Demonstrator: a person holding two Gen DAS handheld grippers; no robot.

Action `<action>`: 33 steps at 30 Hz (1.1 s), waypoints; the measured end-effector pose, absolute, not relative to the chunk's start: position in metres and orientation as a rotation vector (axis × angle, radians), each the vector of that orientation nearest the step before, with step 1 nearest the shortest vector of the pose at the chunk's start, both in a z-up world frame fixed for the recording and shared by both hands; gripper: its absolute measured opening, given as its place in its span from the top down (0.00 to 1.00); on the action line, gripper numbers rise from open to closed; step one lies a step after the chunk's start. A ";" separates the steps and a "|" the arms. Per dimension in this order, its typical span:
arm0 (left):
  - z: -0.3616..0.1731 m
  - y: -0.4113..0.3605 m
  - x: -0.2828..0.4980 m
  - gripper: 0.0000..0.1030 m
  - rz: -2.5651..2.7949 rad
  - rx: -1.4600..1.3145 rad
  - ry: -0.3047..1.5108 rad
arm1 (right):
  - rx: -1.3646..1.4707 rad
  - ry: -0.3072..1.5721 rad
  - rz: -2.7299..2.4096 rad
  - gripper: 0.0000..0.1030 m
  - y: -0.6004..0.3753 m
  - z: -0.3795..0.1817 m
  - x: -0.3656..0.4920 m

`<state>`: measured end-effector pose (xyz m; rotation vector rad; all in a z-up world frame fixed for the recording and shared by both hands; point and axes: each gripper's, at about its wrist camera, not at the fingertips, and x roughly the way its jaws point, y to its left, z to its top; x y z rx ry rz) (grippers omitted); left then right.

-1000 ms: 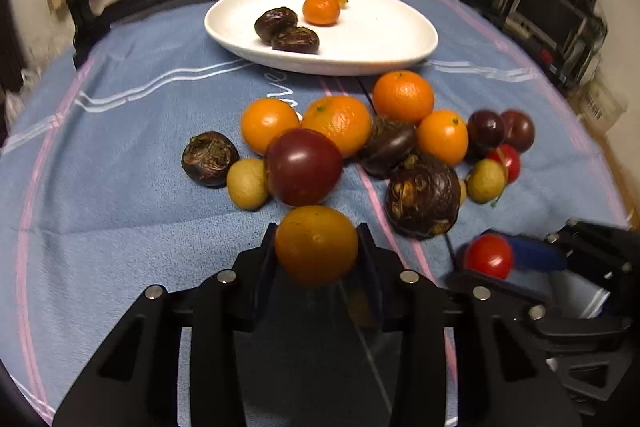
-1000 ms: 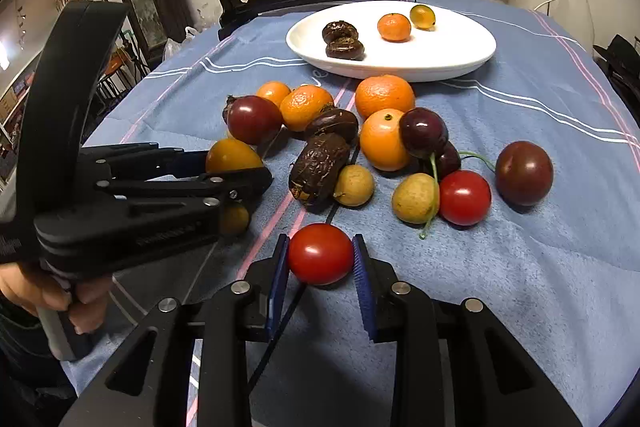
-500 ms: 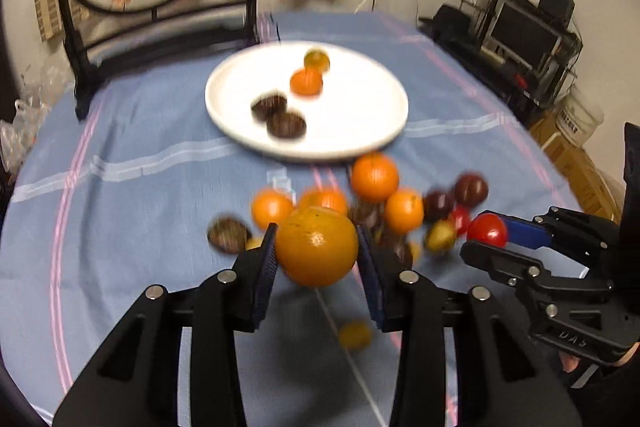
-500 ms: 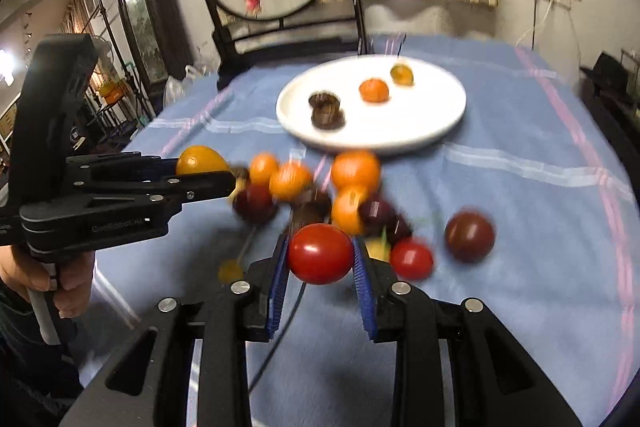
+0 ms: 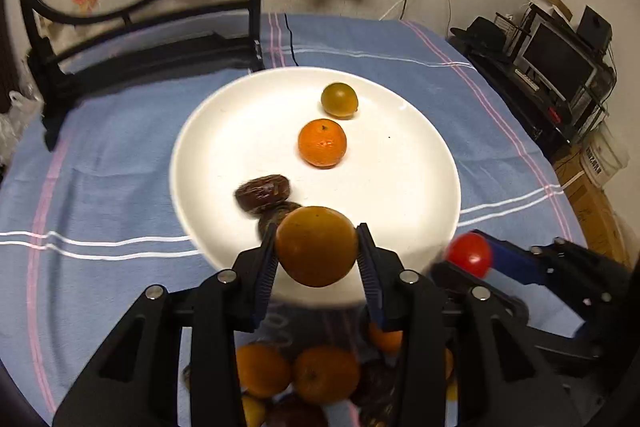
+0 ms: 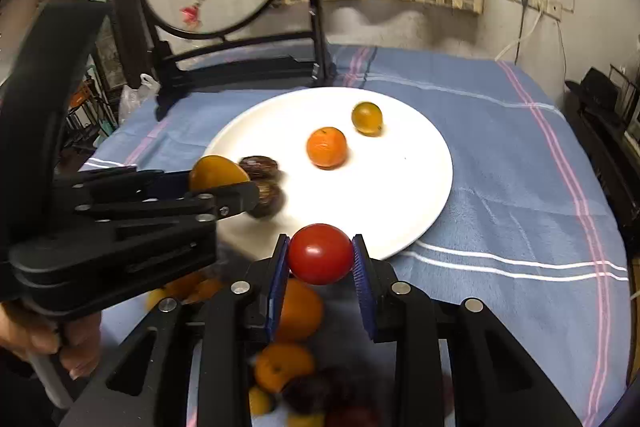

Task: Organize fruits
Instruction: 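Carry both tomatoes onto the white plate and open both grippers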

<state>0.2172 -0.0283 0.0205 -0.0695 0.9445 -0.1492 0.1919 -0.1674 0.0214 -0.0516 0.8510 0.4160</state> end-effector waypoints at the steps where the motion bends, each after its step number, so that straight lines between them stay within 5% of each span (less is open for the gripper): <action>1: 0.017 -0.029 0.222 0.64 -0.148 -0.068 0.954 | -0.041 0.853 0.417 0.69 -0.169 0.019 0.195; 6: 0.006 -0.041 0.242 0.63 -0.146 -0.041 0.973 | -0.014 0.861 0.419 0.68 -0.174 0.008 0.203; 8: 0.002 -0.044 0.246 0.59 -0.140 -0.045 0.984 | -0.001 0.865 0.431 0.50 -0.175 0.007 0.204; 10: 0.003 -0.044 0.245 0.30 -0.121 -0.033 0.994 | -0.003 0.856 0.420 0.36 -0.176 0.008 0.202; 11: 0.006 -0.041 0.242 0.23 -0.114 -0.038 0.993 | -0.013 0.852 0.411 0.35 -0.177 0.009 0.200; 18: 0.024 -0.013 0.193 0.14 -0.065 -0.062 0.896 | 0.000 0.815 0.418 0.31 -0.188 0.023 0.179; 33: 0.006 0.011 0.093 0.12 -0.052 -0.063 0.888 | 0.003 0.781 0.377 0.30 -0.223 0.008 0.096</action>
